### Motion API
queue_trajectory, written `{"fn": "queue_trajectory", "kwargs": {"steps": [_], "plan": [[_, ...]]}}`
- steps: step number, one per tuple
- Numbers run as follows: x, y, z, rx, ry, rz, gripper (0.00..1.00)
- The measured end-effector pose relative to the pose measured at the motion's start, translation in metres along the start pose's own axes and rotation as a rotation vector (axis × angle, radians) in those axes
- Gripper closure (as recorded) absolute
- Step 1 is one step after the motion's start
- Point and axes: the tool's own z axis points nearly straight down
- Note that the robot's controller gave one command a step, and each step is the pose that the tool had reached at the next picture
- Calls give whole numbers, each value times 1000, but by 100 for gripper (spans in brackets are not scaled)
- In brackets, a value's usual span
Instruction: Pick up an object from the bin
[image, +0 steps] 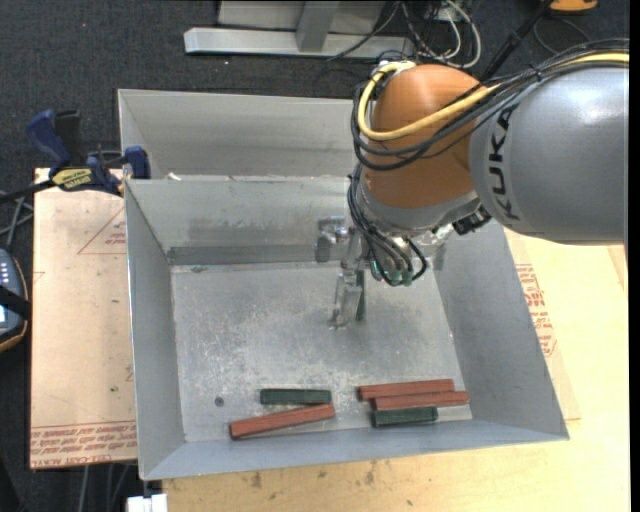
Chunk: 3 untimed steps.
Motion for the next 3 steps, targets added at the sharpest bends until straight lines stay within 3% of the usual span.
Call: {"fn": "queue_trajectory", "kwargs": {"steps": [1,2,3], "plan": [[22,12,16,1,-4,-133,0],[36,17,71,-1,-5,-266,0],[65,13,104,0,3,-200,0]]}}
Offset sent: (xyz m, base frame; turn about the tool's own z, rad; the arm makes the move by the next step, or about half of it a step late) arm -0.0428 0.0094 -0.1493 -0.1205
